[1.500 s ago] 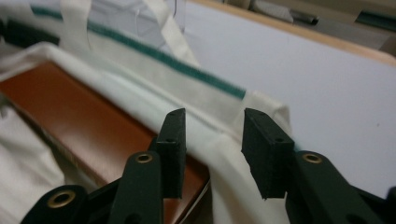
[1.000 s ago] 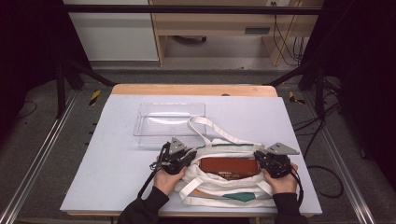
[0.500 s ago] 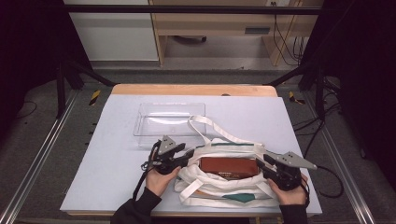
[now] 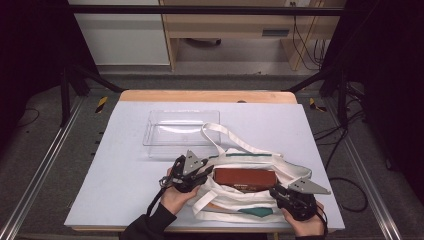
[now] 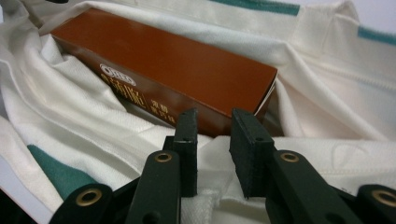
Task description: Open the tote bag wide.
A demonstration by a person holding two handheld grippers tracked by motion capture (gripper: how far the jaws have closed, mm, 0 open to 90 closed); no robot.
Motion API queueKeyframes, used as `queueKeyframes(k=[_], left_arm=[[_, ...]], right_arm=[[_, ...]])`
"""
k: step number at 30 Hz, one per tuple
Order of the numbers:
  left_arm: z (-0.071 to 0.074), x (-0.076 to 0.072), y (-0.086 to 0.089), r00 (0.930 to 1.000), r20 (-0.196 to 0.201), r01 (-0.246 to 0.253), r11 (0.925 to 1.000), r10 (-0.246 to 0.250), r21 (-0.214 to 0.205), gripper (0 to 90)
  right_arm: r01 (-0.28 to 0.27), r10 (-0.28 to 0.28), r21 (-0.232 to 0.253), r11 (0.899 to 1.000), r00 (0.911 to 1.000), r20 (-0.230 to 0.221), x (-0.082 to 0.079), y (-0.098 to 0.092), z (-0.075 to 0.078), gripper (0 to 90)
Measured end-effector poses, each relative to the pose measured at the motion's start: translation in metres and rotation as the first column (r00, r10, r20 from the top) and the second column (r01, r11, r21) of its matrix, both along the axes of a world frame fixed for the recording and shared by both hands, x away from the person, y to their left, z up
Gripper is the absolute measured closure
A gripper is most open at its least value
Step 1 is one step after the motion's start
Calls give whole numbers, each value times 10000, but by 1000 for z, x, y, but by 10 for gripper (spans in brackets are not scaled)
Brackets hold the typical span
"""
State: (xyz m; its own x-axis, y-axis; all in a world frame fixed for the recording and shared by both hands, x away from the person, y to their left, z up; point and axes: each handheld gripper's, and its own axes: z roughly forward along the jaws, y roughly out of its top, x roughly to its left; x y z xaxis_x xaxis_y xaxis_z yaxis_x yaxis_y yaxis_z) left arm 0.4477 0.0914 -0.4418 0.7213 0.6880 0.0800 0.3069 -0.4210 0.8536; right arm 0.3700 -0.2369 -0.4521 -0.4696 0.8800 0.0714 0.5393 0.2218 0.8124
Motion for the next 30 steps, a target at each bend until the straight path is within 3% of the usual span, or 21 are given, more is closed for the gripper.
queueKeyframes(k=[3,11,15,22,23,24,25,27,30], left_arm=[[-2,3,-2,9999,-111,-17,9983,23,579,687],[-8,8,-6,9996,-141,-232,9954,246,929,701],[-15,14,-6,9984,-380,-391,9952,427,900,719],[-14,17,-2,9970,-660,-373,9983,402,445,711],[-10,17,2,9964,-792,-298,9996,299,25,682],[-10,17,2,9964,-792,-298,9996,299,25,669],[-8,16,4,9959,-875,-245,9994,223,-233,669],[-1,14,7,9968,-802,-101,9982,53,-591,650],[8,10,10,9982,-576,93,9961,-143,-874,618]], right_arm=[[-29,28,-30,10000,9998,-198,-2,-1,-4,739],[-22,20,-21,10000,9985,-553,-4,-3,-19,748],[-45,48,43,10000,9972,-748,-4,-5,-25,751],[-47,47,-7,10000,9972,-741,-5,-3,-26,744],[-143,139,-64,9999,9983,-572,-5,-2,-23,715],[-126,124,-51,9999,9989,-452,-6,-2,-22,698],[-126,124,-51,9999,9989,-452,-6,-2,-22,698],[-72,72,-173,9998,10000,-6,-8,-2,-18,650],[99,-100,15,9999,9991,409,-9,-3,-13,585]])
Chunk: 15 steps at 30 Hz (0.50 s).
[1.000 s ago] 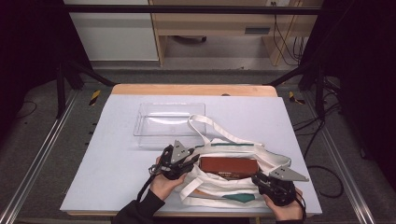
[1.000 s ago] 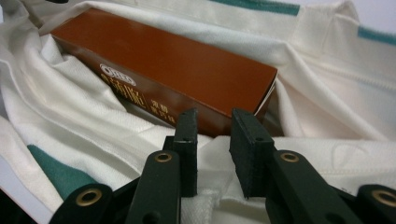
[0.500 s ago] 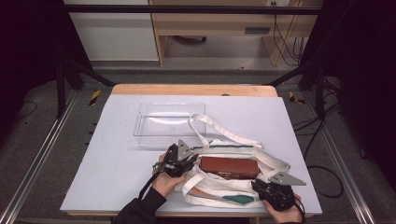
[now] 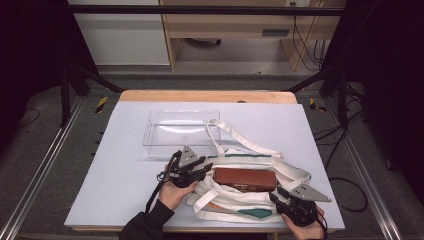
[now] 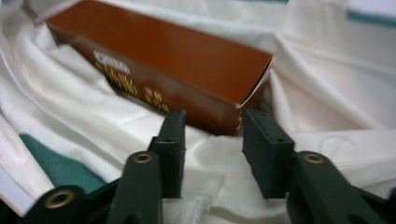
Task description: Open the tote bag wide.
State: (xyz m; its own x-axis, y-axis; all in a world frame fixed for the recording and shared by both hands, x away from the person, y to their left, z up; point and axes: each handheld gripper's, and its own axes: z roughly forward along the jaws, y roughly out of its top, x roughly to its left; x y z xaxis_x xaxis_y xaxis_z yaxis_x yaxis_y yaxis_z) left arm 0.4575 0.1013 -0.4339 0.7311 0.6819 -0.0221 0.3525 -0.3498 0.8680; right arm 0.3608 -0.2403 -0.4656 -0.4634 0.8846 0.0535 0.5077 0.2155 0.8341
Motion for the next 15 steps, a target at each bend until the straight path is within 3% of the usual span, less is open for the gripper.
queueKeyframes(k=[5,11,15], left_arm=[[16,-6,-3,9968,298,751,9970,-745,-191,545],[22,-7,-19,9847,335,1694,9845,-1709,445,434],[18,-4,-30,9783,112,2054,9760,-2067,719,375]], right_arm=[[371,-394,448,9983,9978,525,2,-5,7,461],[464,-502,442,9979,9947,894,9,-4,14,430],[538,-570,365,9979,9941,918,12,-4,14,424]])
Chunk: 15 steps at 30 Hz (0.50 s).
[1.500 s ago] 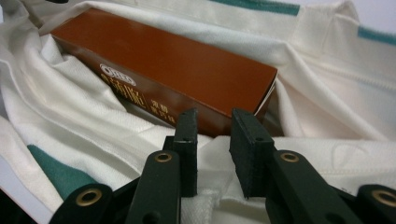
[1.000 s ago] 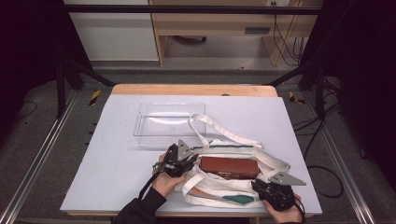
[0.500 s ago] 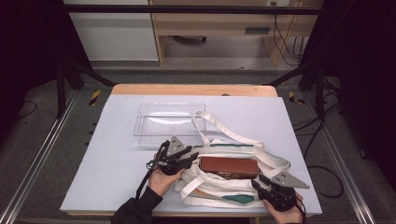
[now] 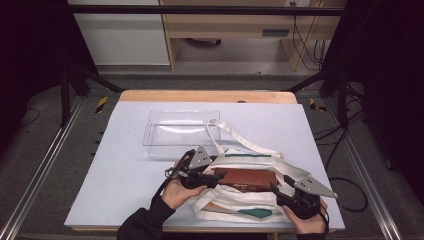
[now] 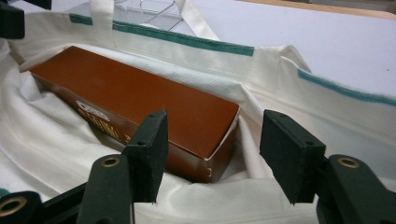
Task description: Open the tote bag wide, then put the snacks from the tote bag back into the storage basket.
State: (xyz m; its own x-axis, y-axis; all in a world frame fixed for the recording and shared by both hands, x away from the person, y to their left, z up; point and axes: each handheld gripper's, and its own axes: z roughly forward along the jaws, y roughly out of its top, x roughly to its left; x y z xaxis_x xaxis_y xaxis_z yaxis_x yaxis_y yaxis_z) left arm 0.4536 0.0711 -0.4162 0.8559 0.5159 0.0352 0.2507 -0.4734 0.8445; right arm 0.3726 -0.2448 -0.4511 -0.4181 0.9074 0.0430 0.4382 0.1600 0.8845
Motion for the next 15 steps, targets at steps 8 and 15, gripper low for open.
queueKeyframes(k=[8,15], left_arm=[[-16,9,-12,9970,-486,637,9950,-601,765,269],[-23,13,-21,9926,-510,1160,9841,-1100,1343,209]], right_arm=[[178,-176,65,9998,9996,-242,-1,-8,-4,394],[79,-77,58,10000,9995,-316,-2,-10,-6,380]])
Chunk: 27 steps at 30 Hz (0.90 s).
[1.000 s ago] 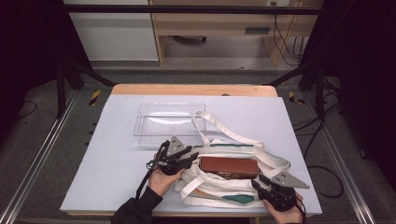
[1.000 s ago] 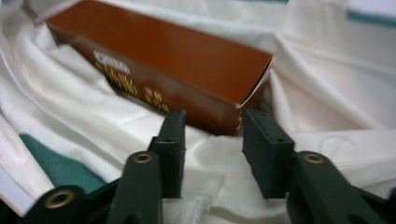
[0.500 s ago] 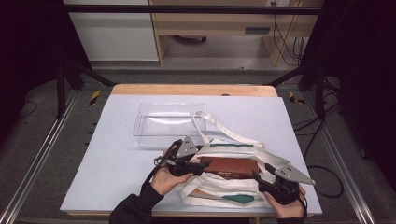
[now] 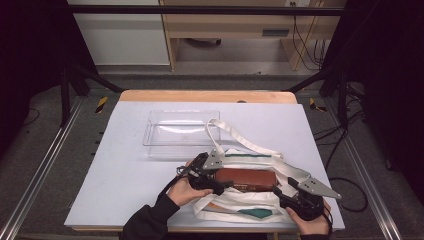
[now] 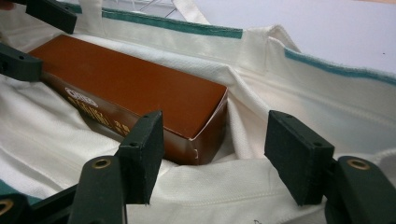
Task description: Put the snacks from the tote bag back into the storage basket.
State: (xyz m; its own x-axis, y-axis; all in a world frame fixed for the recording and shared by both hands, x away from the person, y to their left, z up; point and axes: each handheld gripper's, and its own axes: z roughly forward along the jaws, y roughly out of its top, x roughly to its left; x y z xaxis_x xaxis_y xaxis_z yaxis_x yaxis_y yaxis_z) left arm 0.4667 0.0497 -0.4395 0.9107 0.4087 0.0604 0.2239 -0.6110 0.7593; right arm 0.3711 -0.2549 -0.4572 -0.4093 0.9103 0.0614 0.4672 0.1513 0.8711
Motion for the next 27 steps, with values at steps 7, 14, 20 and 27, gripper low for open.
queueKeyframes(k=[7,14,20,27], left_arm=[[-1,5,-6,9997,-38,240,9992,-239,331,202],[-7,11,-11,9973,-374,642,9975,-630,306,172],[-8,9,-14,9956,-362,889,9936,-865,704,197],[-8,5,-15,9951,-245,974,9893,-953,1087,251]], right_arm=[[127,-127,8,9999,9999,-76,3,-2,-3,407],[376,-377,-37,9993,9988,-297,2,-7,-5,583],[422,-423,-35,9991,9980,-467,4,-8,-8,710],[573,-580,-153,9982,9973,-453,6,-10,-11,789]])
